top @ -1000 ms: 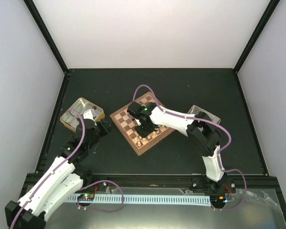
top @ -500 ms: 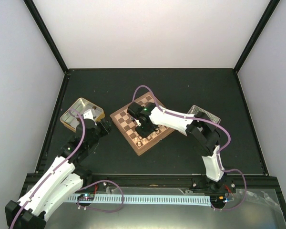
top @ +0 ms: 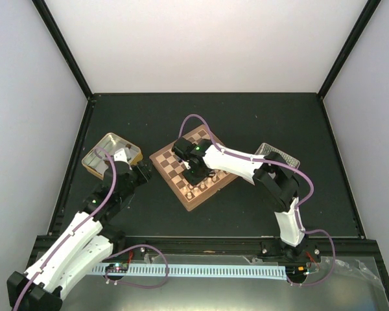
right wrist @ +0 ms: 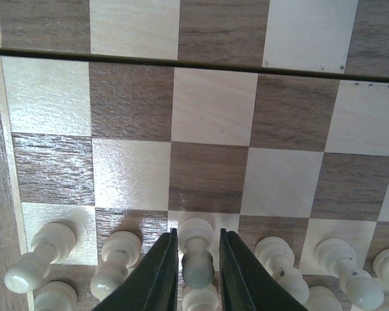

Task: Set up the chess pieces on the board
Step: Place the chess piece on the chessboard.

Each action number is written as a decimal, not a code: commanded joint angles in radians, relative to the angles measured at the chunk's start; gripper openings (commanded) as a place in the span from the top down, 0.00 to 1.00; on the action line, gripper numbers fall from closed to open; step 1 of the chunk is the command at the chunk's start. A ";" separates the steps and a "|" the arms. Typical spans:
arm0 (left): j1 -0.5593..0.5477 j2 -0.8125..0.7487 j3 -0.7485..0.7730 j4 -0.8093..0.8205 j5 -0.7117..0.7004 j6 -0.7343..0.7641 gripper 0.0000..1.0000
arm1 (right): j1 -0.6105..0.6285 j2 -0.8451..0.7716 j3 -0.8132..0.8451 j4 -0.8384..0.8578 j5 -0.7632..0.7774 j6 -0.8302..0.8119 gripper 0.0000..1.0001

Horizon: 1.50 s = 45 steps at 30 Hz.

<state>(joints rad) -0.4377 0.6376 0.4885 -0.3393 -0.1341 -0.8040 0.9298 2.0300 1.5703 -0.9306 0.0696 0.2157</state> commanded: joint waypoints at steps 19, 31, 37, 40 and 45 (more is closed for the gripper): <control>0.005 0.023 0.008 0.029 0.011 0.012 0.42 | 0.004 -0.023 -0.043 0.017 0.013 0.003 0.91; 0.005 0.029 0.012 0.028 0.017 0.014 0.42 | 0.004 -0.042 -0.053 0.003 0.024 0.002 0.91; 0.005 0.032 0.013 0.028 0.023 0.012 0.42 | 0.004 -0.047 -0.058 0.011 0.005 0.001 0.90; 0.005 0.032 0.016 0.022 0.025 0.013 0.42 | 0.004 -0.049 -0.059 0.014 0.003 0.001 0.90; 0.006 0.031 0.019 0.021 0.026 0.014 0.42 | 0.004 -0.044 -0.048 0.032 0.007 0.008 0.81</control>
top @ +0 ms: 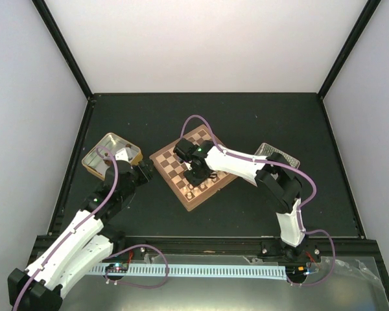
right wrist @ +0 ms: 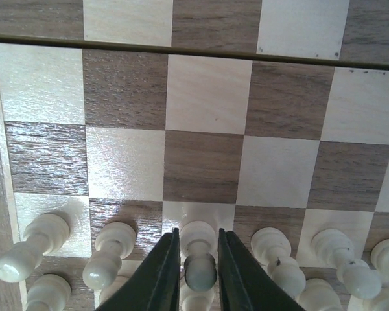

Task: Set up the chess pieces on the board
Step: Place the chess piece on the chessboard, then reset both arms

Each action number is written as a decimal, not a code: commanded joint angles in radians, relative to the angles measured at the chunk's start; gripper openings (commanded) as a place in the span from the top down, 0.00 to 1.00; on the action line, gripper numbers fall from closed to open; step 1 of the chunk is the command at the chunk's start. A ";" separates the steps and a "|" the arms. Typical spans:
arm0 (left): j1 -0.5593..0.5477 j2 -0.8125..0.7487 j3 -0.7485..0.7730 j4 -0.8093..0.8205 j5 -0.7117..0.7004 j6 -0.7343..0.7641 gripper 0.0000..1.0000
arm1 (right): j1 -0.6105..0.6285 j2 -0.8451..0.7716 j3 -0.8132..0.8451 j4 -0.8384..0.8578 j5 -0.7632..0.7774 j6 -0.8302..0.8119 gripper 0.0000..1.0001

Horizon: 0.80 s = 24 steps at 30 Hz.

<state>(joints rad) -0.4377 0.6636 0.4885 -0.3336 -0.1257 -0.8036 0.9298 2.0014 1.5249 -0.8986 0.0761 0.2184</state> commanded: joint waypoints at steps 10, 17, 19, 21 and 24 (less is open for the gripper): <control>0.005 -0.045 0.064 -0.025 -0.009 0.057 0.29 | -0.011 -0.170 0.015 0.089 0.102 0.096 0.57; 0.005 -0.114 0.147 -0.071 -0.003 0.172 0.17 | -0.088 -0.484 -0.238 0.279 0.228 0.159 0.49; 0.006 -0.131 0.182 -0.087 0.011 0.214 0.14 | -0.108 -0.608 -0.342 0.342 0.280 0.164 0.45; 0.006 -0.148 0.227 -0.100 0.025 0.259 0.09 | -0.117 -0.740 -0.433 0.396 0.336 0.152 0.40; 0.005 -0.171 0.284 -0.122 0.035 0.317 0.01 | -0.120 -0.918 -0.536 0.441 0.415 0.121 0.34</control>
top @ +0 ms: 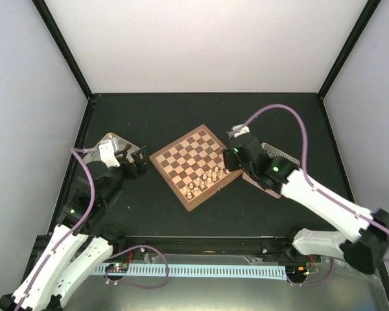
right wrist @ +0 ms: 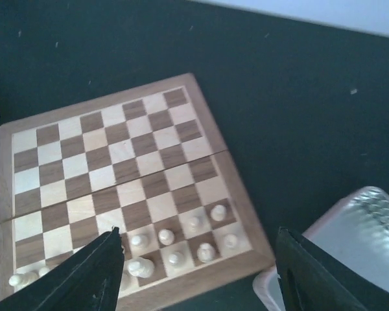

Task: Set up the chess pieces on the board
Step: Reset both arms

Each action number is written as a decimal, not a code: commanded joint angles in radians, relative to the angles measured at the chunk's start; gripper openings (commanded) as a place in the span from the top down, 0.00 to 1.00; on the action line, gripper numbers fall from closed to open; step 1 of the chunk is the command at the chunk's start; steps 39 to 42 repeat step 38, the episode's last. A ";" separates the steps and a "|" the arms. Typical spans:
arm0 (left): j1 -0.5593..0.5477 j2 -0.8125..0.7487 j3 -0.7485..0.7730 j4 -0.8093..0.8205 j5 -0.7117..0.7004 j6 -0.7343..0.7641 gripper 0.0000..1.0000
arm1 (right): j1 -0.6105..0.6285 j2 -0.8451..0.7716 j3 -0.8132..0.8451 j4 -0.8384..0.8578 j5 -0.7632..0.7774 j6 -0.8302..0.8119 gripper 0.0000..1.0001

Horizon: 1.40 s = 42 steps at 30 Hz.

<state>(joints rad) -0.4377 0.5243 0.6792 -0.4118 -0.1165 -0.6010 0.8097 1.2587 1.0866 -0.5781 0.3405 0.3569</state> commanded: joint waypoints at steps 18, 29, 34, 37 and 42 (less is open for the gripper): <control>0.005 -0.175 0.242 -0.105 0.006 0.345 0.01 | 0.000 -0.945 -0.327 0.142 0.349 -0.101 0.00; 0.005 -0.274 0.228 -0.106 -0.030 0.353 0.01 | -0.001 -1.053 -0.318 0.228 0.472 -0.137 0.00; 0.005 -0.292 0.221 -0.102 -0.046 0.353 0.01 | -0.001 -1.032 -0.317 0.250 0.475 -0.145 0.00; 0.005 -0.294 0.220 -0.106 -0.064 0.347 0.01 | 0.000 -1.019 -0.316 0.255 0.477 -0.138 0.00; 0.006 -0.295 0.218 -0.105 -0.068 0.346 0.01 | 0.000 -1.015 -0.316 0.257 0.475 -0.136 0.00</control>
